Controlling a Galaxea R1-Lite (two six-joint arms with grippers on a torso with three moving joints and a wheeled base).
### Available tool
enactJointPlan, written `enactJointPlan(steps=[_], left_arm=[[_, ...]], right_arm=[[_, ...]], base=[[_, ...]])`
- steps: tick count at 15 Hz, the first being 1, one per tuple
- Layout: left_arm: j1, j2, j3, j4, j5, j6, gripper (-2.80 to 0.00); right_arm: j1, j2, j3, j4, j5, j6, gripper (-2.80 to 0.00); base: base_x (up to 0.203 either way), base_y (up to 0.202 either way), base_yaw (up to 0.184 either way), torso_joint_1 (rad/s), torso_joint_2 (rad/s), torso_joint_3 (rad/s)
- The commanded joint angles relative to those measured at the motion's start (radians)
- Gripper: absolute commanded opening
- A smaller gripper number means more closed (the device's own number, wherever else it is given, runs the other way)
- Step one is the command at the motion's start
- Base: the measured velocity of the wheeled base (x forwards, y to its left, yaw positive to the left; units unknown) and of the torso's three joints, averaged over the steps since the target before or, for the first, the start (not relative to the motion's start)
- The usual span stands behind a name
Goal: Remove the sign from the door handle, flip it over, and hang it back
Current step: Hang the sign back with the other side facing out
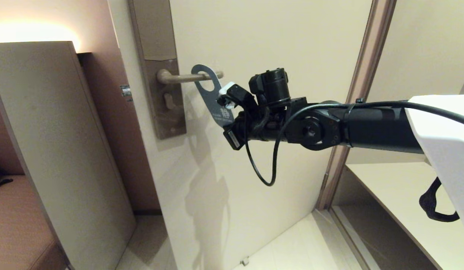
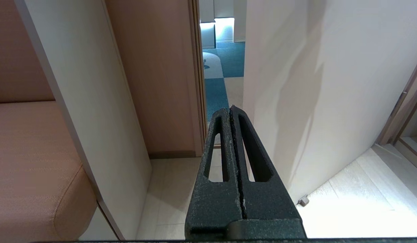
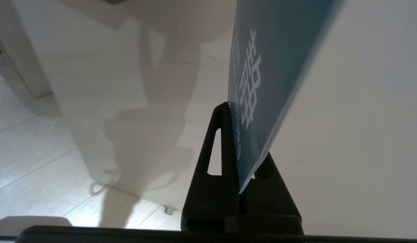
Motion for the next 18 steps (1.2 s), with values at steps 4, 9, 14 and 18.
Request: enactJointPlan(steps=[4,9,14,18], left_arm=[[0.0,0.001,0.0,0.0,0.0,0.0,-2.8],[0.0,0.001,0.0,0.0,0.0,0.0,-2.8],[0.0,0.001,0.0,0.0,0.0,0.0,-2.8],[0.0,0.001,0.0,0.0,0.0,0.0,-2.8]], right_arm=[[0.05,-0.001,0.003,-0.001,0.0,-0.002,-2.8],[0.096,-0.004,0.004,-0.001,0.0,0.0,-2.8],[0.109,-0.017,0.008,0.0,-0.001,0.0,-2.8],[0.111,-0.034,0.046,0.002,-0.001,0.001,-2.8]], base=[[0.0,0.0,0.0,0.0,0.0,0.0],[0.0,0.0,0.0,0.0,0.0,0.0],[0.0,0.0,0.0,0.0,0.0,0.0],[0.0,0.0,0.0,0.0,0.0,0.0]])
